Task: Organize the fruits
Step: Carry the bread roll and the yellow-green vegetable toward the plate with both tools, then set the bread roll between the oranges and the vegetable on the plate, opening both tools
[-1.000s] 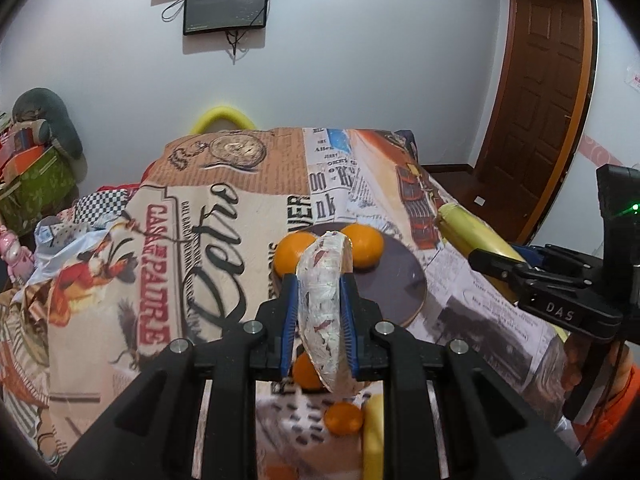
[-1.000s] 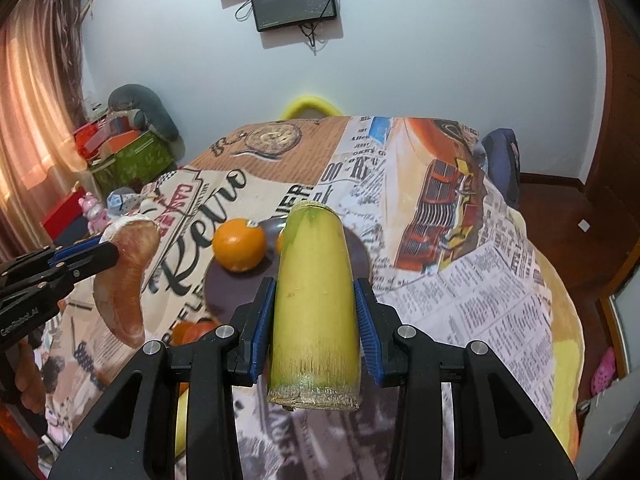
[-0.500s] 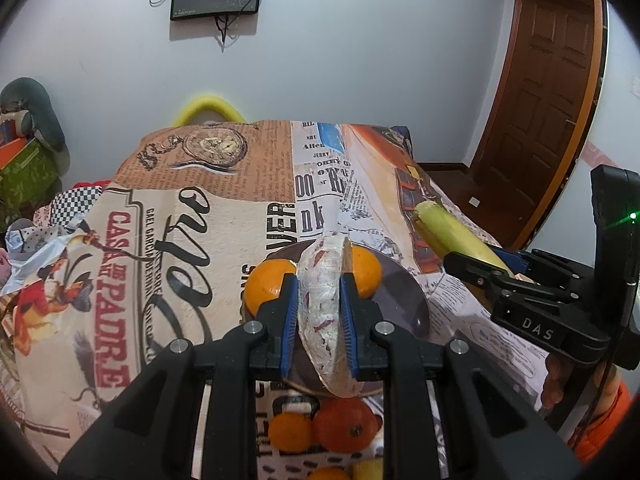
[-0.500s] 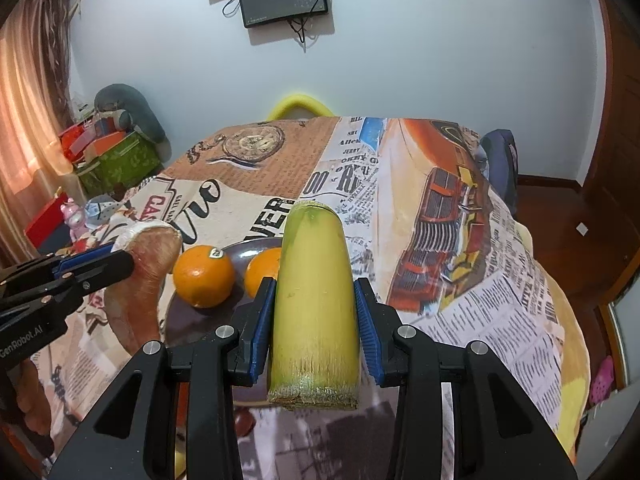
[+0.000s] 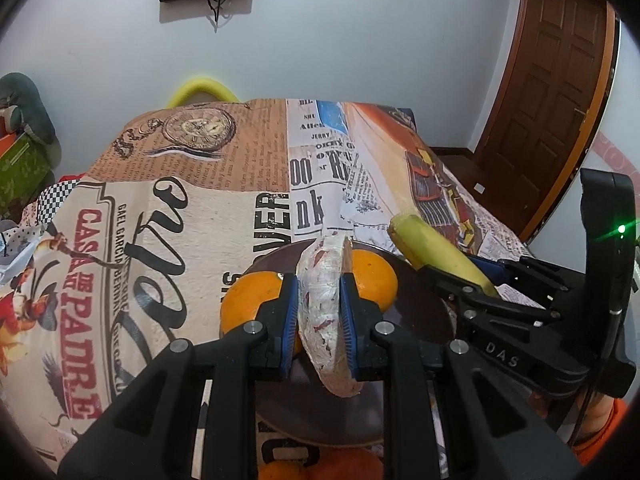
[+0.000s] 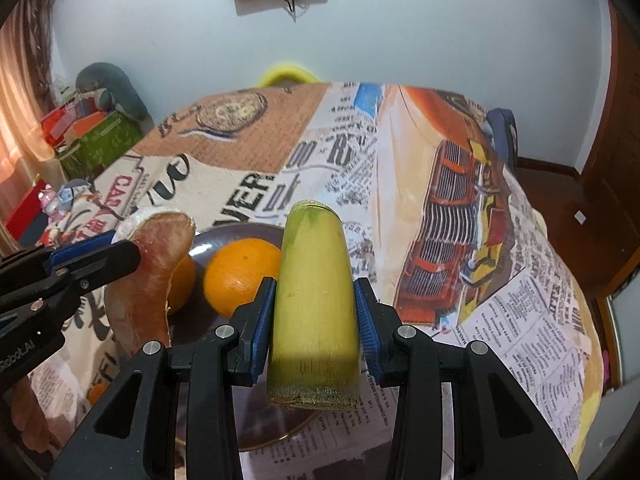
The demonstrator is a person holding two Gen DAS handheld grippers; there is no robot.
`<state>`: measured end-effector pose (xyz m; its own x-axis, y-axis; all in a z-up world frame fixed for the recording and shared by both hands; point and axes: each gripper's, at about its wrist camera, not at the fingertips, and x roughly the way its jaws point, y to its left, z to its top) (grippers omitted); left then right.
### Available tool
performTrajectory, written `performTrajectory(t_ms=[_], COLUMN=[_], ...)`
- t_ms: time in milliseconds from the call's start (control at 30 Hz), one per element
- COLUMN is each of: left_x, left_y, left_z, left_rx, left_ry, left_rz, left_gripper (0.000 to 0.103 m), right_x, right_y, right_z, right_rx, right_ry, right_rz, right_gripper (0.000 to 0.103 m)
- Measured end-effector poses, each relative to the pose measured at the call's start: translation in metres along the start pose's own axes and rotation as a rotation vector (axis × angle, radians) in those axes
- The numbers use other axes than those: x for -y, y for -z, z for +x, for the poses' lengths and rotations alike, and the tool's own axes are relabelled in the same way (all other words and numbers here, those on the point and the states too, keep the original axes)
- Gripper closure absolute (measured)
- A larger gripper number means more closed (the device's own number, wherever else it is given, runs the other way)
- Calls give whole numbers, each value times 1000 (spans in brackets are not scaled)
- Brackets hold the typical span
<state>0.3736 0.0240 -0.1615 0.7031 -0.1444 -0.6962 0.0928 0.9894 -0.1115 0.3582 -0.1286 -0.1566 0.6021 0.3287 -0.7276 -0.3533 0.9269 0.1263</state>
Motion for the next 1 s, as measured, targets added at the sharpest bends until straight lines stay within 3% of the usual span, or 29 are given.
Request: performTrajectory(t_ms=[500, 767, 900, 1000], left_x=[1, 2, -2, -2], left_y=[2, 5, 5, 6], left_z=[22, 19, 4, -10], left_rx=[-22, -32, -15, 2], left_ry=[-26, -43, -54, -68], left_rz=[5, -3, -25, -28], left_gripper=[82, 68, 57, 55], right_x=[2, 2, 3, -1], right_y=[6, 11, 11, 12], right_z=[25, 12, -4, -16], right_rx=[-84, -61, -44, -28], right_ry=[-10, -16, -29, -29], right_rz=[6, 7, 13, 5], right_gripper=[67, 66, 66, 65])
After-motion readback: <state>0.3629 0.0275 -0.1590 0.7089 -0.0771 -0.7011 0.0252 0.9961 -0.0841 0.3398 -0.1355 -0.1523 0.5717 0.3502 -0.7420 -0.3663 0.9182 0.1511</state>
